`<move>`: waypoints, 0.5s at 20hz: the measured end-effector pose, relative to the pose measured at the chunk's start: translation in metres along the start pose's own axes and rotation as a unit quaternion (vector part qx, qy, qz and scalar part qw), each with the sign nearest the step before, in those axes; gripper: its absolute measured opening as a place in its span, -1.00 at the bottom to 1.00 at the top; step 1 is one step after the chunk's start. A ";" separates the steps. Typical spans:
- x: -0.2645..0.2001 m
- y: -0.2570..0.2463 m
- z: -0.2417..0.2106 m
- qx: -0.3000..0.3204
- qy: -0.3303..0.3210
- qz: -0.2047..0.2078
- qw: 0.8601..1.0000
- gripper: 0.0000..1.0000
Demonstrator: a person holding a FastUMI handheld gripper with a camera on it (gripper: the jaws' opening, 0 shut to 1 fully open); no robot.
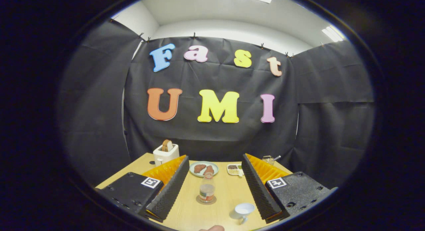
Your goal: Take the bottle from table, then pour the juice into the cup, finally place the bottle on the coaster
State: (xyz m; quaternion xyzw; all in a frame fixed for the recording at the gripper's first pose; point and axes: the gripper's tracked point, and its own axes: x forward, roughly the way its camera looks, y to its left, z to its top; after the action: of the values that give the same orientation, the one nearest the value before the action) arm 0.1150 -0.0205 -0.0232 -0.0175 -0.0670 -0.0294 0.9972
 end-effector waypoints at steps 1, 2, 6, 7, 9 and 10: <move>-0.004 -0.003 0.005 0.009 -0.002 0.000 1.000 1.00; -0.008 -0.008 0.009 0.017 -0.003 0.001 1.000 1.00; -0.017 -0.014 0.008 0.033 0.003 0.012 0.999 1.00; -0.020 -0.016 0.008 0.036 0.005 0.012 0.999 1.00; -0.025 -0.017 0.014 0.030 -0.002 0.016 0.999 1.00; -0.027 -0.021 0.014 0.023 -0.002 0.010 1.000 1.00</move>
State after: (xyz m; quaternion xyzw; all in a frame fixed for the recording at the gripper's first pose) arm 0.0855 -0.0396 -0.0126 0.0046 -0.0694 -0.0180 0.9974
